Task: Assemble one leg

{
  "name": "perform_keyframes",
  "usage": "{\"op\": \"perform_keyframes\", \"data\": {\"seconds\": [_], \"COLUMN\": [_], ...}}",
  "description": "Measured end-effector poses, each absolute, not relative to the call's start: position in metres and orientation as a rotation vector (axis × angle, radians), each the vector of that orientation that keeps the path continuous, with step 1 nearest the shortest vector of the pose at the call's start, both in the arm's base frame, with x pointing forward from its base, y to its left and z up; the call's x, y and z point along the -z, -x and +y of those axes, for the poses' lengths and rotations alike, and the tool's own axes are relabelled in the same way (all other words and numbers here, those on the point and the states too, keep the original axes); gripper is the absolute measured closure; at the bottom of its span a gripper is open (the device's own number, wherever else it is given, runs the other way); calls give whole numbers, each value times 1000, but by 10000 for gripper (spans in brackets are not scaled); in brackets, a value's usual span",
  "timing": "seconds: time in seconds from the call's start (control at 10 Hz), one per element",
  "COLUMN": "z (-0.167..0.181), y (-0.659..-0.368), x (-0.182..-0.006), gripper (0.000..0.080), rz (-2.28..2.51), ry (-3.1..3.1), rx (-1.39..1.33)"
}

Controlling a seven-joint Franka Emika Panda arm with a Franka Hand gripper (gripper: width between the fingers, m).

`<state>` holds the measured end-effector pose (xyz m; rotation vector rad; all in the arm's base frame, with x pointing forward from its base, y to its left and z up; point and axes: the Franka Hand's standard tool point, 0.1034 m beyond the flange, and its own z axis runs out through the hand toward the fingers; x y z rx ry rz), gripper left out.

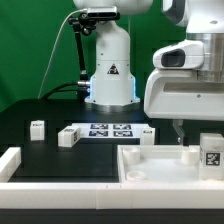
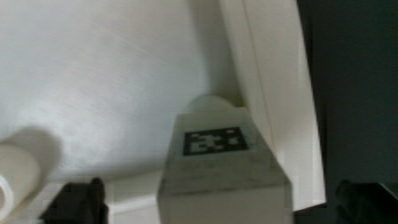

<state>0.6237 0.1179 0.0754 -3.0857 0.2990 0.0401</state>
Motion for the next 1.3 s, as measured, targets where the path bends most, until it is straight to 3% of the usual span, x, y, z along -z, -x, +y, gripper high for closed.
{"op": "perform_keyframes", "data": {"seconds": [0.2,0.4,0.5,0.6,1.3], "z": [118,118,118,117,117], "y": [-624,-624,-624,-624,-625], "x": [-75,-75,-75,-75,-75], "gripper": [150,407,407,510,509], "rz": [312,312,322,355,1332], "ry": [3085,3085,3084,3080,2751], "rx": [-41,-41,-41,-39,-50]}}
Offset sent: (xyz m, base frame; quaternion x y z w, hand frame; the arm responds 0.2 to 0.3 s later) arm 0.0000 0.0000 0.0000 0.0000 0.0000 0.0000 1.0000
